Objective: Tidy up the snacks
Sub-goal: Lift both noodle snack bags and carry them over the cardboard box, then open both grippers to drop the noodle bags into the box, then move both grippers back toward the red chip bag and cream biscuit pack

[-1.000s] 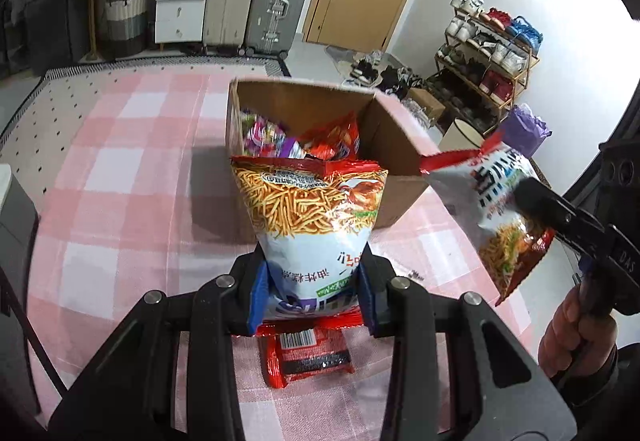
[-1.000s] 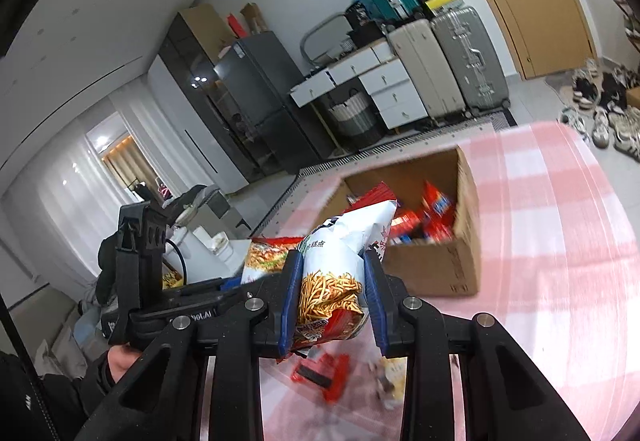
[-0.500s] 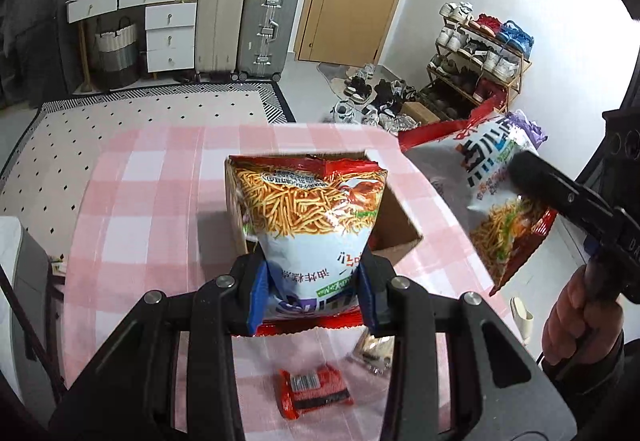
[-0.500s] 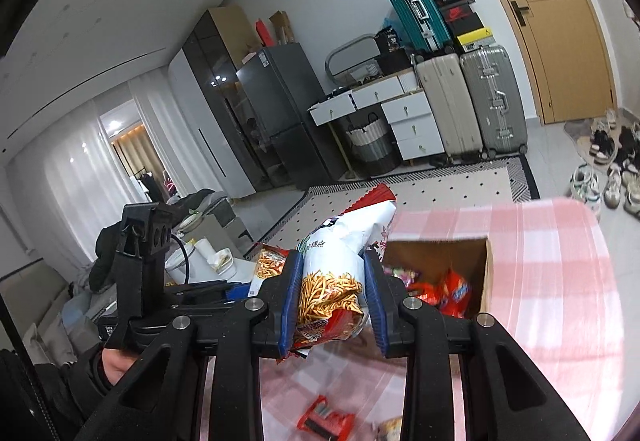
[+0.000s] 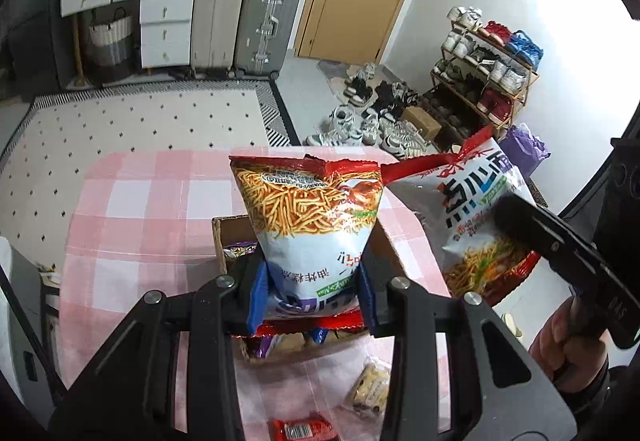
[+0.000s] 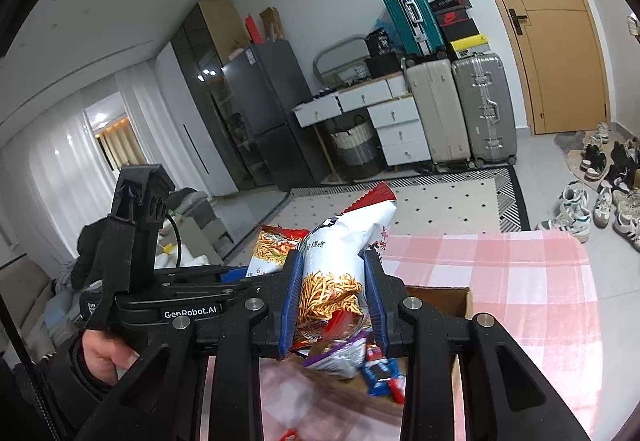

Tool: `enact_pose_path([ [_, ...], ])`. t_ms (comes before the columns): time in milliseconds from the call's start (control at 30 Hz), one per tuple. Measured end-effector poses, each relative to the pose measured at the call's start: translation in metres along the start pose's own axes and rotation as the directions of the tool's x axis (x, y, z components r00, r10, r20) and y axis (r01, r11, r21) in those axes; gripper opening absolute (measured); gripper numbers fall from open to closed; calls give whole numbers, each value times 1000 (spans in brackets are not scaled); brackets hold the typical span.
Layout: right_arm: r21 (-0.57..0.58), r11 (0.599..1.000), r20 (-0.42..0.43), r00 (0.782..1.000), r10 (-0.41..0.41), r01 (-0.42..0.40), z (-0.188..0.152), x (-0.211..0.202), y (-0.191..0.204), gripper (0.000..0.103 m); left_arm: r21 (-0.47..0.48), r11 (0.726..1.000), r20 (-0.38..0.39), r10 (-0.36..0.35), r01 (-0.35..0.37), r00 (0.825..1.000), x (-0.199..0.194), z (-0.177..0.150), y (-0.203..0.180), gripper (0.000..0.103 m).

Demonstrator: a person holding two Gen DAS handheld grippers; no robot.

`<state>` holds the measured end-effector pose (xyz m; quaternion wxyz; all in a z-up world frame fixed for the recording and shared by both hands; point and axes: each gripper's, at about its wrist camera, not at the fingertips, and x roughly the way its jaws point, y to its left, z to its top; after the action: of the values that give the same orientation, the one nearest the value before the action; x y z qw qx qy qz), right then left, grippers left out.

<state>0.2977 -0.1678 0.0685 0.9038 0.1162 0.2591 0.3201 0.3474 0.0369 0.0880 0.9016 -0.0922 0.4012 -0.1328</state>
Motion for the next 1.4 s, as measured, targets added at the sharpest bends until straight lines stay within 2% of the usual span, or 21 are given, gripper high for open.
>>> enact_pose_path([
  [333,33,996,-88,993,-79,82,-8,63,-39,31,-27,1000,-80,0,-2,997,74,4,17,36],
  [400,41,995,-117,989,-88,94,-11,75,-44,35,-35,999,-96,1,-5,995,85,2,20,45],
  [433,50,993,-130,987,-96,103,-13,79,-47,49,-33,999,-101,1,-4,995,90,1,21,60],
  [467,53,993,-134,986,-97,105,-14,82,-50,56,-22,1000,-110,9,-11,994,92,0,20,74],
  [533,43,992,-105,988,-115,120,-16,78,-50,59,6,999,-91,36,-36,995,93,-6,19,79],
  [633,42,993,-86,991,-102,106,-15,72,-50,59,56,995,-62,89,-86,994,88,-12,14,79],
  [900,21,995,-47,994,-97,98,-9,47,-43,59,65,994,-10,93,-92,996,58,-20,4,79],
  [1067,11,995,-23,994,-104,104,-12,29,-35,67,77,992,10,102,-102,995,36,-32,-1,81],
  [1400,-17,993,-3,993,-121,121,-38,-9,-18,79,82,991,52,106,-110,993,-3,-63,-15,85],
])
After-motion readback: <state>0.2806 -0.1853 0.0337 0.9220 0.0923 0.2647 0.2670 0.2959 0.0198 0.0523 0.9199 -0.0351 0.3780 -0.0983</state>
